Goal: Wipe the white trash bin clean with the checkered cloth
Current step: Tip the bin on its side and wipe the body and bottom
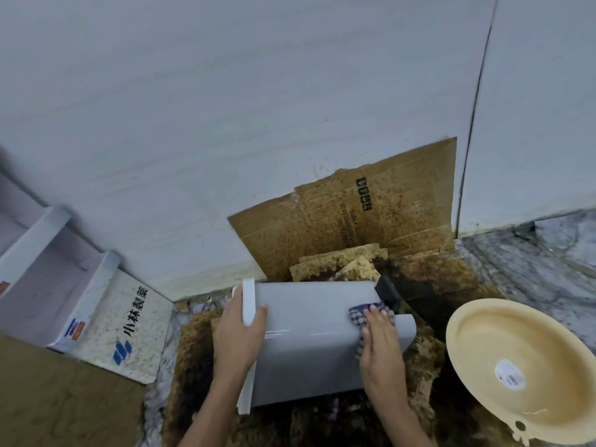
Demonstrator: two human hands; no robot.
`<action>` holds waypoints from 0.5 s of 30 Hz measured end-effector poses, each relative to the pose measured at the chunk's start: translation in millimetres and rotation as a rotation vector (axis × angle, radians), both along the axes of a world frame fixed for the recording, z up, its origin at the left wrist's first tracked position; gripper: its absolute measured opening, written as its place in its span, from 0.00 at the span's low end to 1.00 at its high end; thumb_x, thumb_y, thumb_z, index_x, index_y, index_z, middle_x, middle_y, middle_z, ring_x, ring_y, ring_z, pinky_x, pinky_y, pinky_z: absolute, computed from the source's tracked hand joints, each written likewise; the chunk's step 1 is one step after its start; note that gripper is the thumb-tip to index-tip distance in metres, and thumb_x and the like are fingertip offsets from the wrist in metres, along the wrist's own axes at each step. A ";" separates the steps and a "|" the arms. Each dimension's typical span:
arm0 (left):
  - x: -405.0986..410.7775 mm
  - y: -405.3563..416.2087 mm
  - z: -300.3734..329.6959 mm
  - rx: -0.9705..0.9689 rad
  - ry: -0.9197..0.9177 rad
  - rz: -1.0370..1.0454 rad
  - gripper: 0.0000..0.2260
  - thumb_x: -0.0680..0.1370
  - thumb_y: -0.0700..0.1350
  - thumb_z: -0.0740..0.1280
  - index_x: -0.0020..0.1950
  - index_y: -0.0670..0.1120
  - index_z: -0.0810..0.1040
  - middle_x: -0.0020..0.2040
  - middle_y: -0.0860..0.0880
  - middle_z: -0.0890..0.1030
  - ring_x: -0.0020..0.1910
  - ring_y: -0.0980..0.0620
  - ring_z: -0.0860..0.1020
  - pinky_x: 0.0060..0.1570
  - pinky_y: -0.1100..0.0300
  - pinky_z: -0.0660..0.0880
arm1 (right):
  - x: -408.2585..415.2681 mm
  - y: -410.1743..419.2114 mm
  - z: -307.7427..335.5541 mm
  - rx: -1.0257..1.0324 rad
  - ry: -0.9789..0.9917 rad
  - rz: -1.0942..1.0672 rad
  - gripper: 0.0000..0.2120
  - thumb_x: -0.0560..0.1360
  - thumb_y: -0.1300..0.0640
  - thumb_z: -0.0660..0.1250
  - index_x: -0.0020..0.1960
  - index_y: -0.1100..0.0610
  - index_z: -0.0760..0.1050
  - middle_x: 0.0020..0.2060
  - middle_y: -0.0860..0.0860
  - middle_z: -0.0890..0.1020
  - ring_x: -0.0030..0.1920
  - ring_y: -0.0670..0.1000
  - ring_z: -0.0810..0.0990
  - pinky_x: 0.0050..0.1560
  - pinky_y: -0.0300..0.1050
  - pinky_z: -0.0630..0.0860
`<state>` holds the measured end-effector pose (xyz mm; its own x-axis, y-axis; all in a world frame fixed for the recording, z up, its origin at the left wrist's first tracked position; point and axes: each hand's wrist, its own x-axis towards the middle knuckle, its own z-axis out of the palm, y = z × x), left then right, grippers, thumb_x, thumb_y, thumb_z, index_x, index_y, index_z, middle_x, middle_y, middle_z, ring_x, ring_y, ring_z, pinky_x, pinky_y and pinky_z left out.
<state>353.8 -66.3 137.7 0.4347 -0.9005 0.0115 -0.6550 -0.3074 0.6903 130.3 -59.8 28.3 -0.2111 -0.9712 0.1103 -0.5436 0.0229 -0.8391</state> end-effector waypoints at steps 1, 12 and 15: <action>0.5 0.7 0.0 0.000 0.011 0.010 0.29 0.80 0.58 0.63 0.80 0.55 0.62 0.77 0.51 0.69 0.74 0.46 0.68 0.71 0.45 0.67 | -0.9 10.1 -4.7 0.002 -0.039 -0.006 0.19 0.83 0.57 0.55 0.73 0.55 0.68 0.71 0.44 0.67 0.75 0.42 0.57 0.74 0.34 0.50; 5.3 9.1 -1.1 0.004 0.018 0.022 0.28 0.80 0.56 0.65 0.79 0.54 0.64 0.75 0.51 0.71 0.72 0.46 0.70 0.69 0.45 0.69 | -50.5 13.1 -11.9 0.163 -0.189 -0.263 0.17 0.83 0.54 0.57 0.70 0.54 0.73 0.69 0.54 0.75 0.68 0.56 0.73 0.69 0.53 0.66; 1.6 6.0 2.5 -0.017 -0.019 -0.011 0.27 0.80 0.54 0.65 0.79 0.52 0.65 0.75 0.50 0.71 0.71 0.46 0.71 0.68 0.47 0.69 | -25.7 25.3 -4.3 0.051 -0.155 -0.200 0.17 0.81 0.60 0.61 0.69 0.57 0.73 0.67 0.56 0.77 0.69 0.57 0.73 0.69 0.53 0.68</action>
